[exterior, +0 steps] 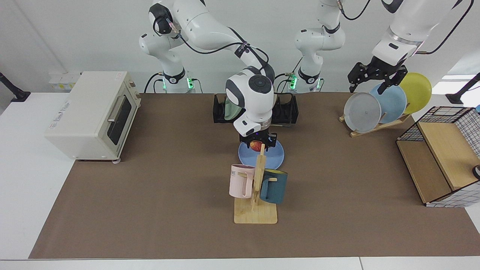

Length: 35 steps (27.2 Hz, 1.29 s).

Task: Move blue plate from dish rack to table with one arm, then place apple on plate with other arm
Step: 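Withdraw the left gripper while the right gripper carries the apple over the plate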

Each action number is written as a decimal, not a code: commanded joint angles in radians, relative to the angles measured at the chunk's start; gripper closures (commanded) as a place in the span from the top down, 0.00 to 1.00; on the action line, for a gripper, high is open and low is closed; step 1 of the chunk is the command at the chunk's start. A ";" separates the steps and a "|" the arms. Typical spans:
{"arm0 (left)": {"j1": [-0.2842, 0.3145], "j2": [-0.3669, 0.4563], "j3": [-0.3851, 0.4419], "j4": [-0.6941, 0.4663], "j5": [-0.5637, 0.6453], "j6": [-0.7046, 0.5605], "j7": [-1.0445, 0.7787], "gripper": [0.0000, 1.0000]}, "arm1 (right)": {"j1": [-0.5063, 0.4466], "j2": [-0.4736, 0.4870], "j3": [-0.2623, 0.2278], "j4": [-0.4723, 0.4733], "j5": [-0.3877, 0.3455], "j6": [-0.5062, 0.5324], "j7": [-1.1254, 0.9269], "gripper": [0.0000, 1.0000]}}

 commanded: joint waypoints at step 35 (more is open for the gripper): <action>-0.008 -0.043 0.007 -0.029 0.015 -0.020 0.012 1.00 | 0.005 0.029 0.004 -0.079 0.080 0.078 0.005 1.00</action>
